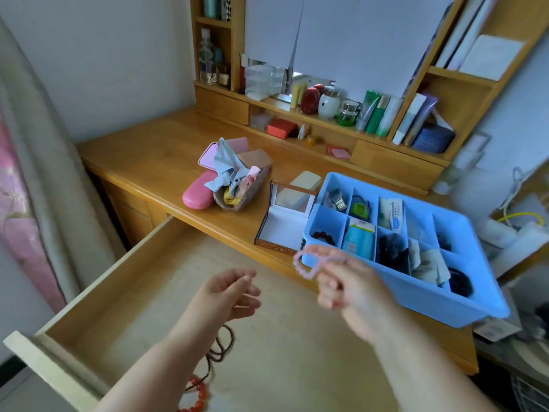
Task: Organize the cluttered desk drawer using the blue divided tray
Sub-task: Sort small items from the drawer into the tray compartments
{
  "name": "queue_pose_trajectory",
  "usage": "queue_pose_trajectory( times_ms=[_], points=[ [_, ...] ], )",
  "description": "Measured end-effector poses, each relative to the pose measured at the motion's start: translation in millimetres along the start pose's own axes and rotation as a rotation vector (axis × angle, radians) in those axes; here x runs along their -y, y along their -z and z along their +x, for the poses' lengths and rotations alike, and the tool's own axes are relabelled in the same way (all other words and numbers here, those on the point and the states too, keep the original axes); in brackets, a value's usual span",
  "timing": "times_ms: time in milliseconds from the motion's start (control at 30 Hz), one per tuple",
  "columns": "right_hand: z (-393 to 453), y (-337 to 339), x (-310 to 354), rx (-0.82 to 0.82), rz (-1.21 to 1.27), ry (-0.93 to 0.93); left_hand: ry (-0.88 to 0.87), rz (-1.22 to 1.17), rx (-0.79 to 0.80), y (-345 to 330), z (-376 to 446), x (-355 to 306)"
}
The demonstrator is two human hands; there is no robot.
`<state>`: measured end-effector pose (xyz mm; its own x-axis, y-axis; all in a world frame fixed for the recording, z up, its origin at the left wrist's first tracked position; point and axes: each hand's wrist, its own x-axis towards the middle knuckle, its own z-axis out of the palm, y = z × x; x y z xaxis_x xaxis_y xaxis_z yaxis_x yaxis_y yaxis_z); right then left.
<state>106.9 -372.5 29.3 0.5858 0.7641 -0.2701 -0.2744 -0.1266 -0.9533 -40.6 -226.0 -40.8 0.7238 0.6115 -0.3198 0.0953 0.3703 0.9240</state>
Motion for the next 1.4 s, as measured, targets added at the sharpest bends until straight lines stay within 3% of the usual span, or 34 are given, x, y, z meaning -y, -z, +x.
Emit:
queue_pose_trajectory(
  times_ms=[67,133,267,500,633,700,767,833,900,1000,1100,1200,1267,1400],
  points=[
    [9,12,34,-0.114,-0.015,0.107,0.059,0.103,-0.083,18,4,25],
    [22,18,61,-0.233,-0.188,0.19,0.132,0.144,-0.164,37,6,51],
    [57,20,81,-0.373,-0.451,0.14,0.226,0.177,-0.27,67,5,89],
    [70,13,56,-0.216,-1.253,0.037,0.157,0.269,-0.423,83,11,102],
    [48,7,32,-0.21,-1.418,0.234,0.13,0.335,-0.486,85,11,98],
    [35,13,13,-0.253,-1.415,0.466,0.12,0.425,-0.468,84,7,94],
    [13,16,-14,-0.323,-1.428,0.77,0.104,0.69,-0.328,84,1,92],
    [-11,19,-51,-0.221,-1.38,0.929,0.125,1.092,-0.113,85,-6,93],
    [-37,21,-93,0.005,-1.356,0.77,0.185,1.389,0.047,85,-13,93],
    [-64,28,-146,0.266,-1.316,0.176,0.265,1.627,0.197,78,-21,92],
    [-81,41,-183,0.344,-1.386,-0.071,0.283,1.901,0.316,61,-27,90],
    [-93,48,-199,0.347,-1.353,-0.168,0.207,2.088,0.409,45,-32,98],
    [-95,48,-201,0.319,-1.309,-0.164,0.176,1.987,0.384,39,-34,102],
    [-87,39,-185,0.125,-1.034,-0.092,0.165,1.436,0.284,27,-33,81]
  ],
)
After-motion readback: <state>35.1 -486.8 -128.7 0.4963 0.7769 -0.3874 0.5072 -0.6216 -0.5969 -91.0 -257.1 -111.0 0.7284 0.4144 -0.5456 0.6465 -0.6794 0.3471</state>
